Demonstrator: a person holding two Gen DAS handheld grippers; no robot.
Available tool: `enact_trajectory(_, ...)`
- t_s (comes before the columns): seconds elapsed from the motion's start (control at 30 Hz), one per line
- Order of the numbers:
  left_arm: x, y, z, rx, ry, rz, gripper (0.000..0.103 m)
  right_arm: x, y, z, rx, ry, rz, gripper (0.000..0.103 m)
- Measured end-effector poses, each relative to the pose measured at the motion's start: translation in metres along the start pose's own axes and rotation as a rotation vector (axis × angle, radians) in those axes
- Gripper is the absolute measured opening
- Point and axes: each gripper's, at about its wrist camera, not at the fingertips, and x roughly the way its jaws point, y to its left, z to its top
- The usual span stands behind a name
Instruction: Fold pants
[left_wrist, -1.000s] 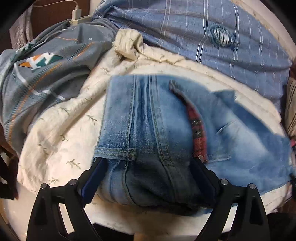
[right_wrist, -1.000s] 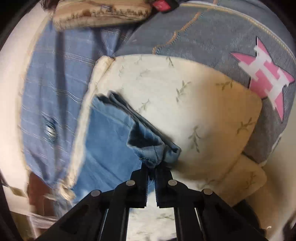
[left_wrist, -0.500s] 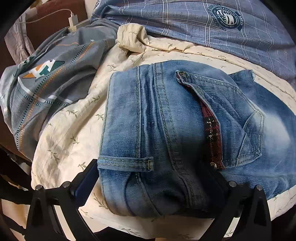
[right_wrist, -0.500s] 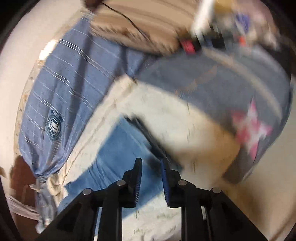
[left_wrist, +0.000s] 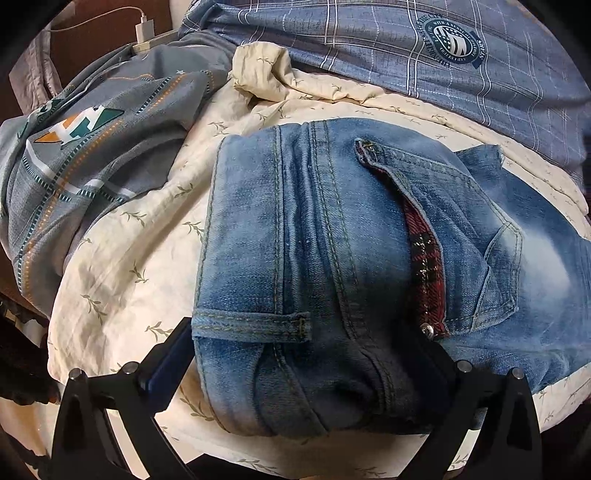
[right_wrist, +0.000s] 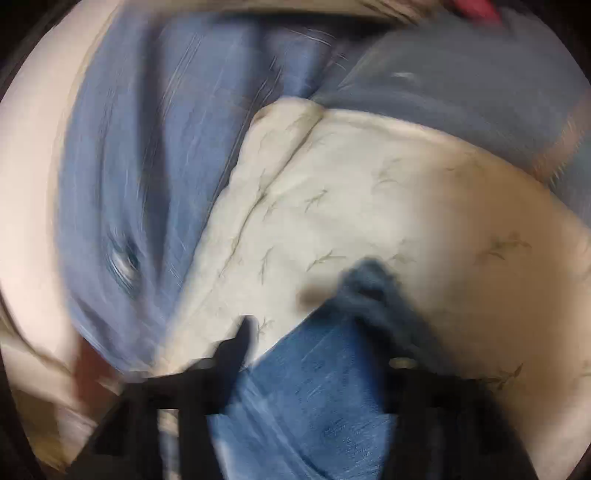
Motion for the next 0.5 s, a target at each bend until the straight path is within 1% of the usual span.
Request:
enact_trajectory(0.03,0.0,0.0,-0.001,-0.002,-0.001,0.002,0.103,-0.008,0.003,-0.001,-0.01,-0.016,0.025,0.053)
enact_trajectory(0.1,0.0,-0.002,0.0,-0.006,-0.002,0.009,0.103,-0.022,0.014,-0.005,-0.046,-0.052,0.091,0.064)
enact_trajectory(0.13,0.0,-0.002,-0.001,-0.009,-0.003,0.01,0.103,-0.023,0.016,-0.007,-0.069,-0.053,0.117,0.068)
enact_trajectory(0.17,-0.001,-0.002,-0.001,-0.013,-0.002,0.008,0.103,-0.02,0.016,-0.007,-0.094,-0.048,0.078,0.073)
enact_trajectory(0.2,-0.002,-0.001,-0.001,-0.02,-0.002,0.003,0.103,-0.011,0.012,-0.004,-0.113,-0.027,-0.026,0.073)
enact_trajectory(0.23,-0.006,0.001,-0.002,-0.036,-0.004,-0.006,0.103,-0.002,0.002,-0.003,-0.1,-0.002,-0.059,0.071)
enact_trajectory(0.27,-0.011,0.003,-0.002,-0.047,-0.016,-0.015,0.103,-0.005,-0.003,-0.003,-0.076,-0.028,-0.016,0.07)
enact_trajectory(0.3,-0.018,0.005,-0.001,-0.053,-0.034,-0.024,0.103,-0.009,-0.002,-0.003,-0.069,-0.035,-0.011,0.07)
enact_trajectory(0.37,-0.04,0.009,0.002,-0.08,-0.108,-0.03,0.103,-0.013,0.008,-0.005,-0.109,-0.028,-0.067,0.07)
enact_trajectory(0.4,-0.052,0.01,0.005,-0.09,-0.145,-0.041,0.103,-0.019,0.014,-0.006,-0.139,-0.04,-0.097,0.07)
enact_trajectory(0.43,-0.067,0.01,0.01,-0.099,-0.198,-0.068,0.103,-0.025,0.02,-0.009,-0.17,-0.058,-0.111,0.071)
enact_trajectory(0.5,-0.082,0.003,0.021,-0.085,-0.25,-0.077,0.103,-0.03,0.043,-0.018,-0.249,-0.091,-0.114,0.071)
